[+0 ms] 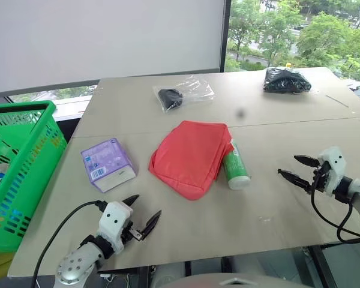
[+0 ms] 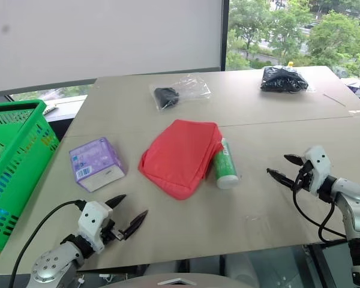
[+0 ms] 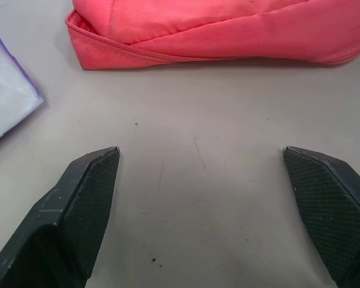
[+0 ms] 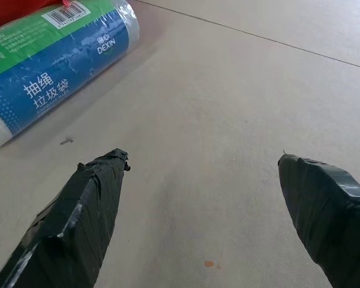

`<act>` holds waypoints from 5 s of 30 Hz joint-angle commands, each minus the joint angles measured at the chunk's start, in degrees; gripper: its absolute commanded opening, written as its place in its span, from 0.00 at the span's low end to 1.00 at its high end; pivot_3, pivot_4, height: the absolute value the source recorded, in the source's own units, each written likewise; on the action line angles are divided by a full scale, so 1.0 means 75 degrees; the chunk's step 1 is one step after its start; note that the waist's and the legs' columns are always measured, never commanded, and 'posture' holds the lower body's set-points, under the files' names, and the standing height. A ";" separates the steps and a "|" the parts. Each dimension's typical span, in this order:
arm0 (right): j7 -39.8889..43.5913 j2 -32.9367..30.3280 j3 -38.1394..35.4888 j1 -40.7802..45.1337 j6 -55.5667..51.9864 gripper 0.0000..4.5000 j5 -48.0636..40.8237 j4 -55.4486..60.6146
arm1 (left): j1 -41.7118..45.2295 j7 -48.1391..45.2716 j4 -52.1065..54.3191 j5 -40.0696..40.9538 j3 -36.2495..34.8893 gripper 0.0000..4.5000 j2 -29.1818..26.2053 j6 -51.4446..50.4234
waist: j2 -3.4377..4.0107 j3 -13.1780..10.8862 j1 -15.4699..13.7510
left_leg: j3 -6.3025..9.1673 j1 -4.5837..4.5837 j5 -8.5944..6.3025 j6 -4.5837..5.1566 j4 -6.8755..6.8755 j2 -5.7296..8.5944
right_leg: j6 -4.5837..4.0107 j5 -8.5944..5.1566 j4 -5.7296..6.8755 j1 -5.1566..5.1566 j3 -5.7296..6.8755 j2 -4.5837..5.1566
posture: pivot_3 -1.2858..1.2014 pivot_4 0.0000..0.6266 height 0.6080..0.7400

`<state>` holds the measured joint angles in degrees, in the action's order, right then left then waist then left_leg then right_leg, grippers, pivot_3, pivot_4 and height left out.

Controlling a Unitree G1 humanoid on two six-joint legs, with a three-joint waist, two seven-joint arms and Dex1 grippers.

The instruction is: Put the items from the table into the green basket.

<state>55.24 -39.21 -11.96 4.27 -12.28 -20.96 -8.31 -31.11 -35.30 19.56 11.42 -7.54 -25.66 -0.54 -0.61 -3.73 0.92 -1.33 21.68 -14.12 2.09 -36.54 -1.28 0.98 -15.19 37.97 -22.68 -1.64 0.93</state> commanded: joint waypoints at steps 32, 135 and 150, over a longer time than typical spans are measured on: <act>-0.1415 0.2347 0.1202 0.4356 -0.3926 0.96 -0.1041 -0.0315 | 0.0003 -0.1544 0.1495 0.3022 -0.1940 1.00 -0.0946 -0.0502 | 0.0030 0.0128 -0.0104 | 0.0019 0.0005 0.0000 -0.0001 -0.0026 -0.0017 | -0.0031 0.0023 0.0031 -0.0003 0.0015 -0.0008 | 0.56 0.00 1.00; 0.0732 0.0764 0.1196 0.3215 -0.3379 1.00 -0.3279 0.3519 | 0.6618 0.5560 -0.0290 0.0362 -0.2979 0.02 -0.0591 -0.4654 | -0.0080 0.0232 -0.0244 | 0.0073 0.0031 0.0001 -0.0003 -0.0079 -0.0030 | -0.0070 0.0069 0.0021 0.0003 0.0053 -0.0107 | 0.55 0.00 1.00; 0.0304 0.2111 0.1588 0.4246 -0.3160 1.00 -0.3211 0.3054 | 0.6008 0.4282 -0.4008 -0.0246 -0.5252 0.31 -0.3279 -0.3193 | -0.0117 0.0259 -0.0490 | 0.0041 0.0037 0.0002 -0.0028 0.0003 -0.0027 | -0.0068 0.0069 0.0003 -0.0041 0.0068 0.0023 | 0.57 0.00 1.00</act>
<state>57.86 -23.66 0.22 34.64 -37.17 -44.67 13.81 12.87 -0.57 -9.79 8.22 -45.67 -48.67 -28.81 -1.48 -1.79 -2.75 -0.95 21.98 -14.08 1.82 -36.52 -1.48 0.46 -14.67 37.99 -22.99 -1.03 1.18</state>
